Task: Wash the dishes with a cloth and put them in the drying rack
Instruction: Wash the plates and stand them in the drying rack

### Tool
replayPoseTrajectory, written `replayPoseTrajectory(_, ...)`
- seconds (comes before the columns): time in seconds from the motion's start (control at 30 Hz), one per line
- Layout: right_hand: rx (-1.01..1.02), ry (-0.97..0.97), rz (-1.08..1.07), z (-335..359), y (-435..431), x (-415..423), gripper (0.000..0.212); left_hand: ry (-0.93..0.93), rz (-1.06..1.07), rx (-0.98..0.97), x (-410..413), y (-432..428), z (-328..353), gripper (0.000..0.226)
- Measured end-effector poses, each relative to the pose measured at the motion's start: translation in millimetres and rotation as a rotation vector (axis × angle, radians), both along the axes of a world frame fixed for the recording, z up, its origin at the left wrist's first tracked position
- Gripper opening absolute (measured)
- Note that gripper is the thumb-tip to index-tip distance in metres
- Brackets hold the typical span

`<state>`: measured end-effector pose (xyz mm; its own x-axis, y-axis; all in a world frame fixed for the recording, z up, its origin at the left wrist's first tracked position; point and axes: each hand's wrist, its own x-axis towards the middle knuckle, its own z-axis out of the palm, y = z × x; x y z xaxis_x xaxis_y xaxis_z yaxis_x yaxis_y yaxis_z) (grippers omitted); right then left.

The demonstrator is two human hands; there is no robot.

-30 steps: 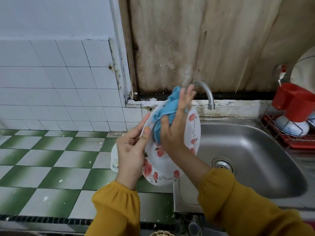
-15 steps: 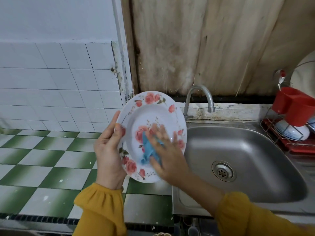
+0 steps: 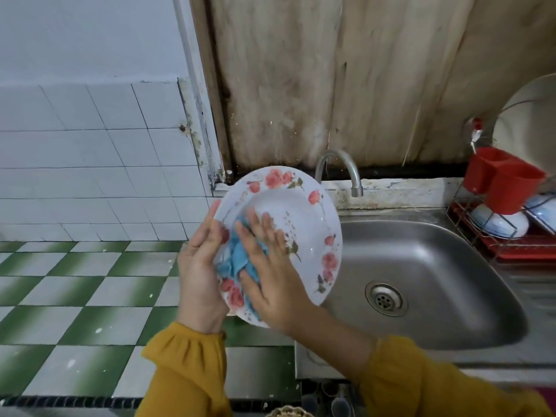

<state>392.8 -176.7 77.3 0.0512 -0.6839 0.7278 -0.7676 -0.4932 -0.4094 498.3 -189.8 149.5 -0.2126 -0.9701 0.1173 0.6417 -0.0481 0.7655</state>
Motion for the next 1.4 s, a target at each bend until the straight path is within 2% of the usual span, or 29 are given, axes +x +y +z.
replayPoseTrajectory(0.07,0.014,0.186,-0.140,-25,5,-28,0.064,0.000,0.034,0.009,13,-7,-2,0.077)
replayPoseTrajectory(0.1,0.022,0.191,-0.235,-29,2,-48,0.062,-0.008,0.031,0.017,16,-7,-5,0.077)
replayPoseTrajectory(0.17,0.014,0.077,-0.381,-21,-9,-78,0.060,-0.028,-0.011,0.018,14,-5,-13,0.063)
replayPoseTrajectory(0.27,-0.100,-0.188,-0.482,22,-22,-93,0.065,-0.090,-0.051,0.003,-4,7,-14,0.069)
replayPoseTrajectory(0.33,-0.179,-0.362,-0.444,51,-25,-79,0.065,-0.154,-0.066,-0.073,-19,14,-8,0.050)
replayPoseTrajectory(0.4,-0.188,-0.412,-0.299,62,-18,-53,0.066,-0.203,-0.071,-0.154,-30,18,-2,0.035)
replayPoseTrajectory(0.47,-0.117,-0.293,-0.068,43,-1,-24,0.068,-0.191,-0.061,-0.181,-33,17,5,0.034)
replayPoseTrajectory(0.53,-0.105,0.026,0.050,3,17,-21,0.069,-0.146,-0.053,-0.156,-26,11,11,0.035)
replayPoseTrajectory(0.6,-0.080,0.277,-0.108,-31,22,-56,0.068,-0.153,-0.032,-0.158,-15,2,12,0.039)
replayPoseTrajectory(0.63,-0.039,0.285,-0.230,-40,19,-80,0.065,-0.170,-0.034,-0.165,-12,1,12,0.044)
replayPoseTrajectory(0.7,0.043,0.092,-0.410,-37,13,-121,0.062,-0.194,-0.070,-0.159,-13,4,8,0.048)
replayPoseTrajectory(0.73,0.040,-0.030,-0.462,-27,10,-135,0.063,-0.183,-0.093,-0.146,-18,7,6,0.042)
replayPoseTrajectory(0.8,-0.071,-0.213,-0.510,1,3,-148,0.067,-0.176,-0.130,-0.118,-33,14,5,0.026)
replayPoseTrajectory(0.93,-0.262,-0.353,-0.503,50,3,-131,0.066,-0.225,-0.226,-0.145,-69,28,5,0.030)
replayPoseTrajectory(1.03,-0.251,-0.332,-0.359,46,16,-99,0.060,-0.239,-0.225,-0.158,-91,34,13,0.034)
replayPoseTrajectory(1.1,-0.165,-0.149,-0.221,21,33,-89,0.058,-0.198,-0.219,-0.140,-99,34,20,0.033)
replayPoseTrajectory(1.13,-0.109,-0.033,-0.206,6,42,-95,0.056,-0.173,-0.230,-0.122,-101,32,23,0.032)
replayPoseTrajectory(1.2,-0.028,0.143,-0.354,-16,55,-128,0.056,-0.164,-0.230,-0.100,-104,29,28,0.030)
replayPoseTrajectory(1.23,0.011,0.141,-0.461,-20,57,-148,0.057,-0.169,-0.223,-0.096,-106,29,28,0.030)
replayPoseTrajectory(1.3,0.052,0.013,-0.648,-10,59,-185,0.061,-0.195,-0.233,-0.098,-119,37,26,0.029)
replayPoseTrajectory(1.37,-0.035,-0.142,-0.752,14,58,-203,0.067,-0.211,-0.267,-0.108,-134,50,23,0.027)
replayPoseTrajectory(1.4,-0.081,-0.222,-0.740,27,57,-201,0.069,-0.228,-0.274,-0.134,-142,57,23,0.026)
